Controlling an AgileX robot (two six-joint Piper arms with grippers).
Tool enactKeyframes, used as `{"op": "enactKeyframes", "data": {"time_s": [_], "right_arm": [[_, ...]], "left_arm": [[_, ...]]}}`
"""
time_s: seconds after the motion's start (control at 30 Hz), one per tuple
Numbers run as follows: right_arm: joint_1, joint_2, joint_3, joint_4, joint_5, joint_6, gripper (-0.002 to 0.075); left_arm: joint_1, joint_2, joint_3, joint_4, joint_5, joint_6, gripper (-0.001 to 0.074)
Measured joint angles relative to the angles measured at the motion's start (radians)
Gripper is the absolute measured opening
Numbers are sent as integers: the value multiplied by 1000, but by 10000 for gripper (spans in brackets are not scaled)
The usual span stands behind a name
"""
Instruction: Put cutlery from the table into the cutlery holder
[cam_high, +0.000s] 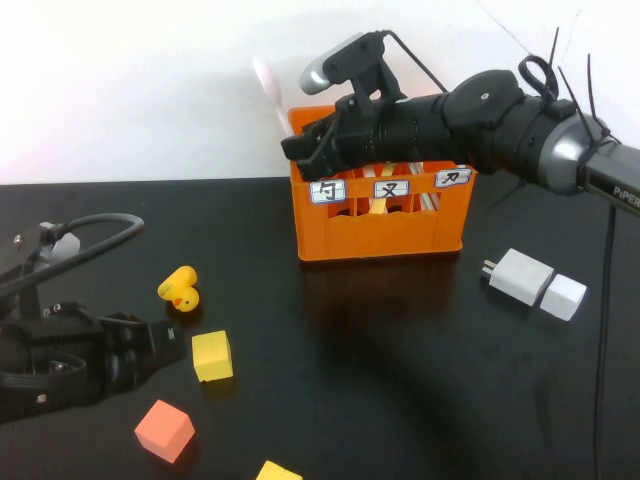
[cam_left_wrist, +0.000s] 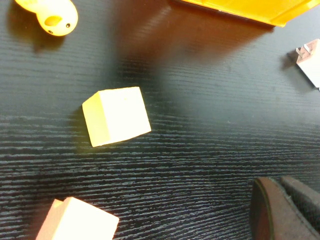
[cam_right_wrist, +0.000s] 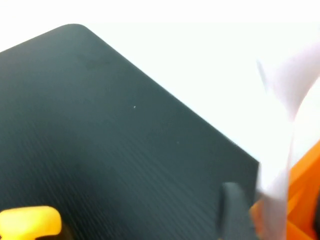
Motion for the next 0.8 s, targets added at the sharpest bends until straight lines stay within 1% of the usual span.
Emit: {"op": "enactKeyframes", "data": {"time_s": [0.1, 0.17, 0.27, 0.37, 0.4, 0.47, 0.53, 0.63, 0.67, 0.7, 0.8], "right_arm": [[0, 0, 0, 0, 7, -2, 438], [0, -4, 0, -5, 14, -3, 477], [0, -34, 4, -49, 26, -6, 498], [0, -94, 4, -103, 42, -6, 490], [0, -117, 4, -127, 55, -8, 475], [0, -180, 4, -171, 104, -8, 403], [0, -242, 4, -238, 168, -10, 305], [0, -340, 4, -357, 283, -12, 117], [0, -380, 4, -413, 323, -3, 76], [0, -414, 4, -463, 366, 23, 50], [0, -503, 4, -595, 461, 124, 17]], "left_arm": [[0, 0, 0, 0, 0, 0, -1], [0, 0, 0, 0, 0, 0, -1], [0, 0, 0, 0, 0, 0, -1], [0, 0, 0, 0, 0, 0, -1], [0, 0, 0, 0, 0, 0, -1], [0, 0, 0, 0, 0, 3, -1], [0, -5, 0, -9, 0, 22, -1], [0, -49, 0, -46, -18, 92, -1], [0, -77, 0, -59, -31, 117, -1], [0, -109, 0, -66, -45, 133, -1], [0, -206, 0, -68, -99, 166, -1]]}}
